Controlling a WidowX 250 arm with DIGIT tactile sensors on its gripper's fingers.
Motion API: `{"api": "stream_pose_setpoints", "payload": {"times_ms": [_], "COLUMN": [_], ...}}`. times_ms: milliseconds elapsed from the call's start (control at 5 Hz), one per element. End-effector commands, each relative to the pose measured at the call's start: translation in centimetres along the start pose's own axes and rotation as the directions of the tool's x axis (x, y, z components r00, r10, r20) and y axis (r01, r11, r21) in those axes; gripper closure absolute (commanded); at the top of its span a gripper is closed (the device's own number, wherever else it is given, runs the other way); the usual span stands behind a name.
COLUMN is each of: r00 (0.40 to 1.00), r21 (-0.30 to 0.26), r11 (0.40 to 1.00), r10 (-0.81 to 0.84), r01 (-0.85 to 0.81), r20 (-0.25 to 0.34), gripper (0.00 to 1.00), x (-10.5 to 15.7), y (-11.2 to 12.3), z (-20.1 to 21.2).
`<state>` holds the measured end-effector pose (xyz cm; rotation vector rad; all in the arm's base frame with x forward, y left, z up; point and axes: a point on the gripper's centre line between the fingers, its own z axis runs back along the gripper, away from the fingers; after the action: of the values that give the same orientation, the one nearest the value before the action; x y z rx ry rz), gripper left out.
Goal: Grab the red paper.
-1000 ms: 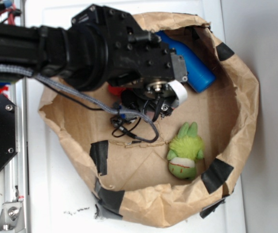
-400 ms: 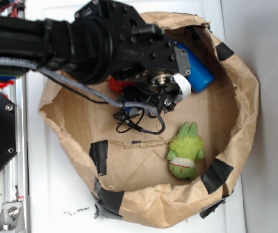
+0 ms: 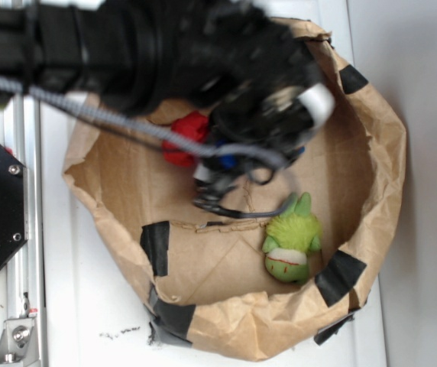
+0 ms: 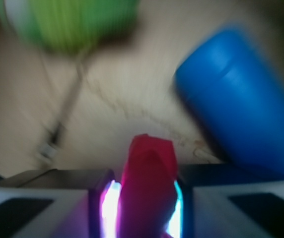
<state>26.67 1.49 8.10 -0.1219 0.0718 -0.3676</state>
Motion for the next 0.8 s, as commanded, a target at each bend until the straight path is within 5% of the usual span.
{"api": "stream_pose_setpoints", "payload": {"times_ms": [0,200,600], "r00": [0.907,0.891,0.920], "r21": [0.055,0.094,0.088], "r11": [0.905,0.889,0.930], "r10": [0.421,0.436,0.335], "r01": [-0.422,-0.448,-0.358], "r20": [0.016,0.126,0.205], "gripper": [1.00,1.00,1.00], "x": [3.0,2.5,1.4], "y": [-1.0,-1.8,-2.6], "z": [5.2,5.4,5.8]}}
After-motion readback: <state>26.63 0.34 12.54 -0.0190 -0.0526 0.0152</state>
